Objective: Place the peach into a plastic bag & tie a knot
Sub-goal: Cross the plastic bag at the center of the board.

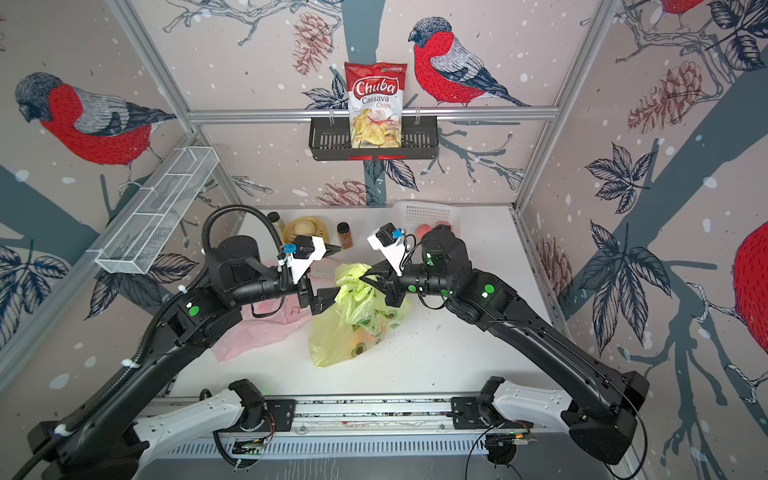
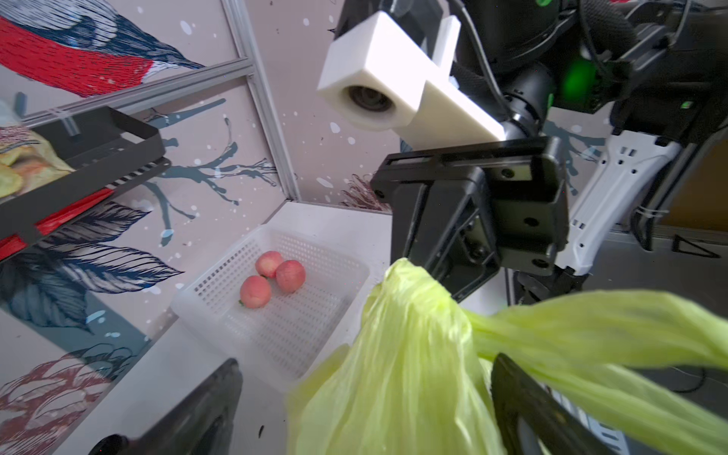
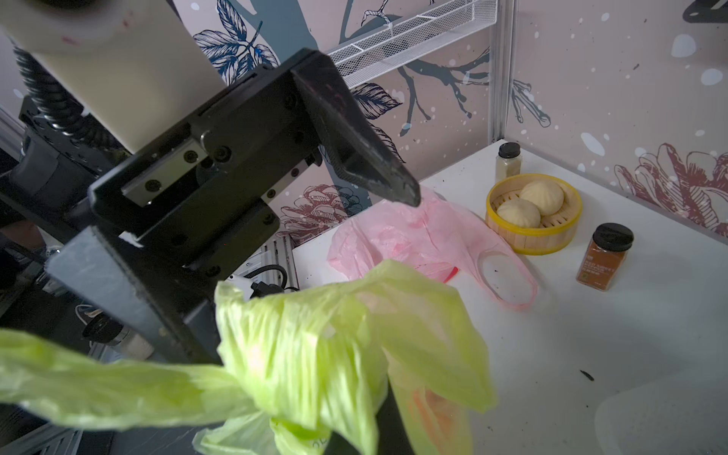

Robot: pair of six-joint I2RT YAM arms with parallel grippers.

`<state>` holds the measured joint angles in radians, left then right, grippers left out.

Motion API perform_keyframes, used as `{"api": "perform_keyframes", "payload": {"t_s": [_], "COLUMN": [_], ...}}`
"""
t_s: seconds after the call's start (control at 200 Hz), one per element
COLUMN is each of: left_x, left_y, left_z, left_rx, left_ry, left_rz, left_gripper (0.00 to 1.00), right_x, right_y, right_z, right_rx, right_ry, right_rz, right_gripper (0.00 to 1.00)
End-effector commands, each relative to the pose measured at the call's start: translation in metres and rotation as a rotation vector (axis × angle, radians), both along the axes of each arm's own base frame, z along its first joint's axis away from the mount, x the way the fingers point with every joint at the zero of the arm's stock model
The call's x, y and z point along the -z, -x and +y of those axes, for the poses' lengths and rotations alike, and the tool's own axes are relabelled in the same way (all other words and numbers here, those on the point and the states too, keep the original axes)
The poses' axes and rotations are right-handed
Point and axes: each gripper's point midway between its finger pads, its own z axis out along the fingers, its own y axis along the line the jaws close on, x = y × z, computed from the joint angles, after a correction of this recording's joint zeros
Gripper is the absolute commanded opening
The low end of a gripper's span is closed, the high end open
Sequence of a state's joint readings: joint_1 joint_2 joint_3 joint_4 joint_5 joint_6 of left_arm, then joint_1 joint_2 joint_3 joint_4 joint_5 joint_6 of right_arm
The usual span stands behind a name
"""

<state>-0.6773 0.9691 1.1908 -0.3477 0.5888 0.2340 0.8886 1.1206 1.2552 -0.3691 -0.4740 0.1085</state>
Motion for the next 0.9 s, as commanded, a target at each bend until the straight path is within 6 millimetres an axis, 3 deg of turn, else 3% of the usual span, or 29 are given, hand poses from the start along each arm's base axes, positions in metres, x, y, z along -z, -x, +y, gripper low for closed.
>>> {"api": "perform_keyframes", "payload": {"t_s": [0.0,0.205,0.39,0.43,0.516,0.566,0.751,0.791,0.831,0.896], "left_x": [-0.005,0.007,0.027,0.029,0.027,0.024,0.011,0.01,0.01,0.012], "left_y": [0.026,0.023,-0.01,-0.015,-0.023,-0.026,-0.014,-0.011,-0.009,-0.008], "left_z": [-0.007,-0.005,-0.006,-0.005,-0.002,0.002,0.011,0.012,0.012,0.013], "left_rx": [0.15,0.124,-0.024,-0.044,-0.1,-0.127,-0.134,-0.122,-0.117,-0.119], "left_ry": [0.034,0.014,-0.032,-0.036,-0.031,-0.021,0.035,0.04,0.041,0.035], "left_rz": [0.032,0.065,0.07,0.064,0.052,0.042,0.021,0.024,0.031,0.043], "left_gripper": [0.95,0.95,0.86,0.79,0.37,0.23,0.2,0.15,0.0,0.0], "right_x": [-0.005,-0.002,-0.008,-0.008,-0.006,-0.004,0.007,0.008,0.008,0.007], "right_y": [0.0,0.002,0.011,0.013,0.011,0.007,-0.001,0.0,0.0,0.0], "right_z": [0.001,0.002,0.006,0.006,0.004,0.002,-0.002,-0.002,-0.001,-0.001], "right_rx": [0.001,-0.009,-0.052,-0.054,-0.034,-0.01,0.044,0.043,0.04,0.039], "right_ry": [-0.007,-0.006,-0.016,-0.015,-0.004,0.009,0.049,0.051,0.05,0.045], "right_rz": [-0.016,-0.008,-0.012,-0.012,-0.014,-0.013,-0.002,0.0,0.002,0.002], "right_gripper": [0.0,0.0,0.0,0.0,0.0,0.0,0.0,0.0,0.0,0.05]}}
